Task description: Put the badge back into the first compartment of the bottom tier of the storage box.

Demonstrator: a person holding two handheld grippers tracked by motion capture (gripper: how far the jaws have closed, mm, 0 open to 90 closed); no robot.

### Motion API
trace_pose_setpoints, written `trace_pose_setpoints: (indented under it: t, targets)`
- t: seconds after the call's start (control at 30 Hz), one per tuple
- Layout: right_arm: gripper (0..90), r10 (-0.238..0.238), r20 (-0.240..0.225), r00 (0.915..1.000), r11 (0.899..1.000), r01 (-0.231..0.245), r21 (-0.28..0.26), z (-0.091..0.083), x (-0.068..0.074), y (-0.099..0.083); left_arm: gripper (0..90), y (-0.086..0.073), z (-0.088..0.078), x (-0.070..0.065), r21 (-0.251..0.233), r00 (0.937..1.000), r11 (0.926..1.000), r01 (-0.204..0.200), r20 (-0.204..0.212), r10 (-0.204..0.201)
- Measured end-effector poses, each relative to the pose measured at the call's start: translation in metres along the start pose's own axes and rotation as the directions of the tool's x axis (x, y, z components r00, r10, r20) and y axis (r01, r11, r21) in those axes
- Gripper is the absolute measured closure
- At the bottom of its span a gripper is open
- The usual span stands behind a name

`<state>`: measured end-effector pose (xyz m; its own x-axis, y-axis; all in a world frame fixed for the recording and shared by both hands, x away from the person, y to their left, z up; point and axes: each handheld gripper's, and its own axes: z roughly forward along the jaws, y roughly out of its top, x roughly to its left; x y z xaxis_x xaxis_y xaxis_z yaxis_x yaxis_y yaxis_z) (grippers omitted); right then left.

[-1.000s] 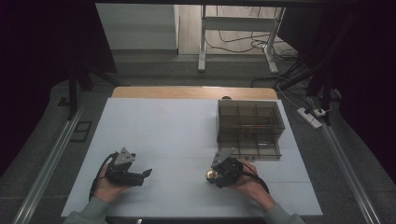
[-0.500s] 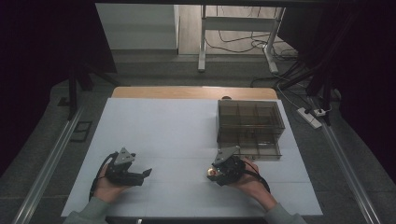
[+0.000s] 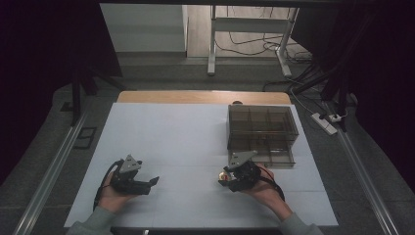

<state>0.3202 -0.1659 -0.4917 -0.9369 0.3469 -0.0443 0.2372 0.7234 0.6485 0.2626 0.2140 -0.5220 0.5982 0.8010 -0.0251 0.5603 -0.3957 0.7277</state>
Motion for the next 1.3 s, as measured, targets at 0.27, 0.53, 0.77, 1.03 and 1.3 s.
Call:
trace_pose_setpoints:
  t: [0.27, 0.53, 0.77, 1.03, 1.3]
  targets:
    - [46.9, 0.024, -0.036, 0.9991, 0.998, -0.027, -0.058, -0.009, 0.001, 0.006, 12.3, 0.000, 0.000, 0.000, 0.002, 1.0000, 1.0000, 0.000, -0.001, 0.000]
    - [46.9, 0.034, -0.023, 0.9992, 0.997, -0.036, -0.073, -0.014, -0.002, 0.006, 12.3, 0.000, 0.001, 0.000, 0.002, 1.0000, 1.0000, 0.000, -0.002, 0.000]
    - [46.9, 0.042, -0.004, 0.9991, 0.994, -0.042, -0.097, -0.022, -0.005, 0.007, 12.3, 0.000, 0.000, 0.000, 0.001, 1.0000, 1.0000, 0.001, -0.002, -0.001]
    - [46.9, 0.049, 0.018, 0.9987, 0.991, -0.046, -0.123, -0.030, -0.007, 0.008, 12.3, 0.000, -0.001, 0.000, -0.008, 1.0000, 0.9999, 0.006, -0.002, -0.006]
    - [47.0, 0.060, 0.038, 0.9975, 0.990, -0.055, -0.132, -0.034, -0.011, 0.007, 12.4, 0.000, -0.001, 0.001, -0.010, 1.0000, 0.9999, 0.008, -0.003, -0.008]
